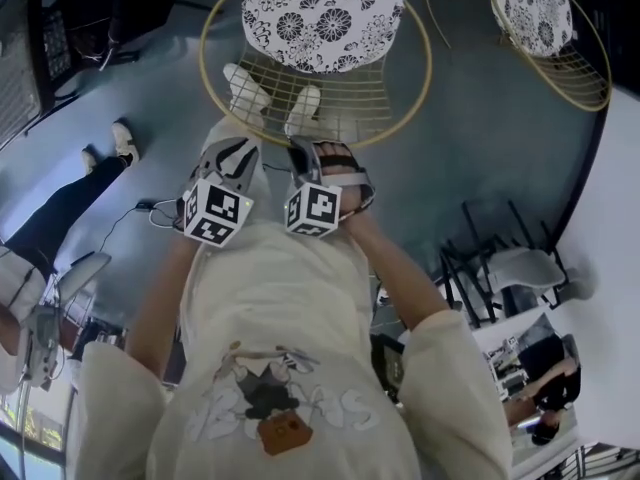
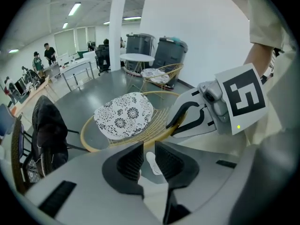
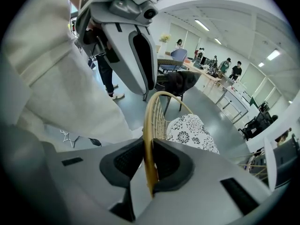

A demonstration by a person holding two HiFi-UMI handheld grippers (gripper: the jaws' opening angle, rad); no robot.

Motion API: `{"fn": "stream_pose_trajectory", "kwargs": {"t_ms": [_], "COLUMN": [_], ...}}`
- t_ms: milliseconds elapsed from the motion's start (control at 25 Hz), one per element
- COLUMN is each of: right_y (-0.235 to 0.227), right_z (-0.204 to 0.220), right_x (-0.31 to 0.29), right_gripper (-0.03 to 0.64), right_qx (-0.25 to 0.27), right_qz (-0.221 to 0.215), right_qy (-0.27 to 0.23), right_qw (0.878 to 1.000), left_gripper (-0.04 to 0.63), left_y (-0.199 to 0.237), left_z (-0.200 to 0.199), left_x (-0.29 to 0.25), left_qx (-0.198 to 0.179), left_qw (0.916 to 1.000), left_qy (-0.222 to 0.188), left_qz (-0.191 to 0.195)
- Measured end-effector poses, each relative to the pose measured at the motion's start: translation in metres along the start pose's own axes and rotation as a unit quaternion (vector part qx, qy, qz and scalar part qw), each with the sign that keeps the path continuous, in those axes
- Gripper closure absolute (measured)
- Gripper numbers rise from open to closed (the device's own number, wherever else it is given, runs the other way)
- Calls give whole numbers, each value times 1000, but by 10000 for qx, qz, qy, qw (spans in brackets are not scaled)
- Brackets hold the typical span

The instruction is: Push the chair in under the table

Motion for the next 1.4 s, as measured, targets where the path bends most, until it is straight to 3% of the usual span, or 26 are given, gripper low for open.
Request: {"fn": "stream_pose_trajectory", "kwargs": {"t_ms": [400,800,1120,1400], "right_y": [-5,8,11,24], "right_z": [0,2,1,5], "right_x": [-5,3,0,-7], "right_gripper": [549,549,549,549], "right_qx": [-156,-22,25,304], "right_qz": [106,256,380,728], "right_qy": [-5,-279,-320,-405], "right_qw": [9998,9993,9988,9961], "left_gripper": [515,515,515,543], "left_y": [14,-42,-62,-89], "left_z": [2,24,46,72], "left_x": [1,20,33,29], "left_qx": [543,993,1250,1295], "left_qw": [9982,9927,9872,9817], "left_qy": [-138,-259,-429,-759], "left_qz": [-225,-636,-891,-1170]}}
Point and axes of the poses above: the fingertips, and each gripper's own axes: x backward along the fingers, y to its left, z out of its underside, the point moved 4 cm from there along x, backward along the fingers, and after that the axes turned 5 degrees about -z, right-handed, at the moved point
